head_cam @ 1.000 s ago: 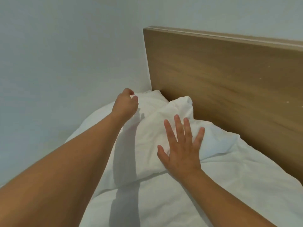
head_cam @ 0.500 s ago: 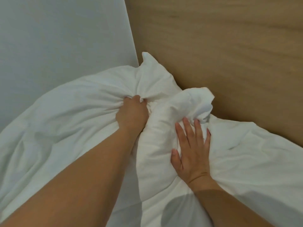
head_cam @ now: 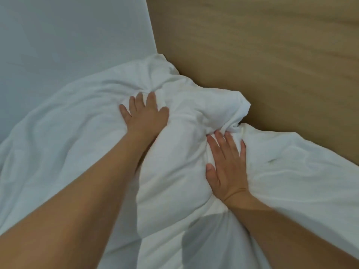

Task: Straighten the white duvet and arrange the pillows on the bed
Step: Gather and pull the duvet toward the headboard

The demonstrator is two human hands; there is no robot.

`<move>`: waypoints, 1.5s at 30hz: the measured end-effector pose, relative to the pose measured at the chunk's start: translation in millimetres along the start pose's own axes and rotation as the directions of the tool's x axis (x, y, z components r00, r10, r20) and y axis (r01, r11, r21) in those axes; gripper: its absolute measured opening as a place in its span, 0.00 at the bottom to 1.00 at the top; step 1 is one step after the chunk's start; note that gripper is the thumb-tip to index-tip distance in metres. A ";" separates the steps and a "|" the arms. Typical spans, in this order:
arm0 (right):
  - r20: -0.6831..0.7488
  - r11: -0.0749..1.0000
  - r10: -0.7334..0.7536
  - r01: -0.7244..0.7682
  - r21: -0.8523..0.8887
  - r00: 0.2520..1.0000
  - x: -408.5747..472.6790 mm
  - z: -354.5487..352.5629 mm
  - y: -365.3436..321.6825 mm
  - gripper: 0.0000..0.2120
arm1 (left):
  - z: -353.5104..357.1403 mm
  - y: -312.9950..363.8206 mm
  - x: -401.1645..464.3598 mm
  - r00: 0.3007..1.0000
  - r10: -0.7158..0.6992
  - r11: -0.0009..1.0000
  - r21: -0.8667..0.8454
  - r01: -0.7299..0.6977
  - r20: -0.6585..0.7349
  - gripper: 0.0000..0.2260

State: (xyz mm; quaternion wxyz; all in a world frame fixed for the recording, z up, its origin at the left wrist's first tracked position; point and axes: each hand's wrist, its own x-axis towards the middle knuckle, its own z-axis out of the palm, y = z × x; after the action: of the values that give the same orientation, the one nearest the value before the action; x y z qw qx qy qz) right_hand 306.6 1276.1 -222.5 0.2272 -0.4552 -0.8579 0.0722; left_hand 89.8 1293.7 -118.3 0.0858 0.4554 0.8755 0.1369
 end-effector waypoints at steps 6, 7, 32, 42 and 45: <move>0.132 0.998 0.055 -0.059 0.028 0.990 30.7 -1.3 15.0 0.32 | 13.1 -30.9 -164.4 0.968 0.248 0.915 0.320 -0.247 0.037 0.35; 0.161 0.998 0.060 -0.062 0.009 0.985 36.5 -0.1 18.3 0.32 | 25.8 -40.1 -164.0 0.975 0.220 0.918 0.330 -0.220 0.037 0.36; 0.172 0.981 -0.079 0.107 -0.163 0.982 -63.4 -94.9 -1.2 0.30 | 58.8 -32.9 -164.2 0.994 -0.094 0.994 0.057 0.097 -0.051 0.28; 0.393 0.981 0.020 0.058 -0.186 0.919 -176.1 -149.2 -13.8 0.31 | 119.2 -32.5 -419.2 0.983 -0.182 0.940 -0.285 0.185 0.038 0.32; 0.454 0.973 0.018 0.088 -0.213 0.891 -224.6 -184.5 -27.8 0.30 | 105.5 -45.3 -435.5 0.967 -0.176 0.968 -0.146 0.204 0.186 0.28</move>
State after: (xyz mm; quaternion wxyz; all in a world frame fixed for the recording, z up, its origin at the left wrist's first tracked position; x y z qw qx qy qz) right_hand 478.2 1062.0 -122.5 -0.0312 -0.4332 -0.8978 0.0734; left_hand 332.2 928.5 -221.6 0.2110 0.3706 0.8903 0.1596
